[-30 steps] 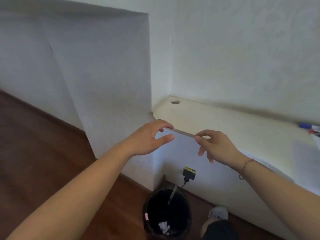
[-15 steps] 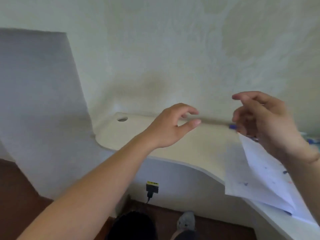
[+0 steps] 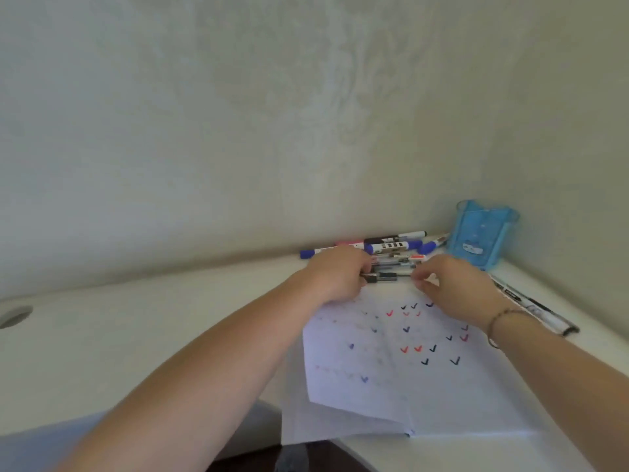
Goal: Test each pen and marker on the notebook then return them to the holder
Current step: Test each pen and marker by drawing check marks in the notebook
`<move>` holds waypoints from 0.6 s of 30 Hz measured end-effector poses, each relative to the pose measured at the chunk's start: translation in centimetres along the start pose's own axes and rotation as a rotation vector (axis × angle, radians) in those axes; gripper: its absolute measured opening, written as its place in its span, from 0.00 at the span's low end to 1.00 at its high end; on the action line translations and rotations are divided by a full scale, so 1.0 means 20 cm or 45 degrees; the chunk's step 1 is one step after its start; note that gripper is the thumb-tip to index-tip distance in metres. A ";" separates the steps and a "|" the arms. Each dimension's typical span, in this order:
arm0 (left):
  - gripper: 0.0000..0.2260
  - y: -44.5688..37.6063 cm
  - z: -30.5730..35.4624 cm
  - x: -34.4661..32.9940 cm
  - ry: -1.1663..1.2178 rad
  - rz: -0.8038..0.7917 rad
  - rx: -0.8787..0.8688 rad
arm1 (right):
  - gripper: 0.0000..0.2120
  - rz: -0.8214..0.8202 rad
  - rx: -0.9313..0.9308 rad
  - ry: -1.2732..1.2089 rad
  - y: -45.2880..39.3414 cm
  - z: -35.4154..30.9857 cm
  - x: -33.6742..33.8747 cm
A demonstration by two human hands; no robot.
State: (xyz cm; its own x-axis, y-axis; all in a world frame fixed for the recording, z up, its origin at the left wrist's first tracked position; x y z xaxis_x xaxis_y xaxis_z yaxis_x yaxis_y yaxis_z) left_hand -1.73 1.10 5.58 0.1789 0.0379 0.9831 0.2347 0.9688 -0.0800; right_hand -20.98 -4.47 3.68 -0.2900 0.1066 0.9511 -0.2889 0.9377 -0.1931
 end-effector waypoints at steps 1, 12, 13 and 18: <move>0.10 -0.02 -0.02 -0.03 -0.044 -0.008 0.031 | 0.08 0.021 0.005 0.061 -0.02 0.00 -0.01; 0.08 -0.06 -0.05 -0.12 -0.244 0.152 -0.052 | 0.04 0.057 -0.004 0.145 -0.10 0.03 -0.09; 0.08 -0.05 -0.04 -0.11 -0.272 0.197 -0.073 | 0.05 0.087 -0.011 0.142 -0.10 0.03 -0.09; 0.09 0.01 0.08 -0.02 -0.055 0.454 -0.199 | 0.02 0.066 -0.278 -1.269 0.01 0.07 0.08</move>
State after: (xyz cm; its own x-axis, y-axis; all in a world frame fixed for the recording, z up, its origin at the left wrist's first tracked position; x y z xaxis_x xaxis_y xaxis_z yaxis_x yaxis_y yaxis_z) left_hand -3.33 1.77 5.41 0.2360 0.3788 0.8949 0.3084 0.8441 -0.4386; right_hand -22.77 -4.47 4.85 -0.9535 -0.0816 0.2900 -0.1107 0.9902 -0.0854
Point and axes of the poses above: each hand's wrist, its own y-axis away from the middle knuckle, its own x-axis out of the back of the hand, z = x × y, the point moved 3 cm from there along -y, towards the middle knuckle, and after that the axes turned 9 degrees about -x, right-handed, at the moved point
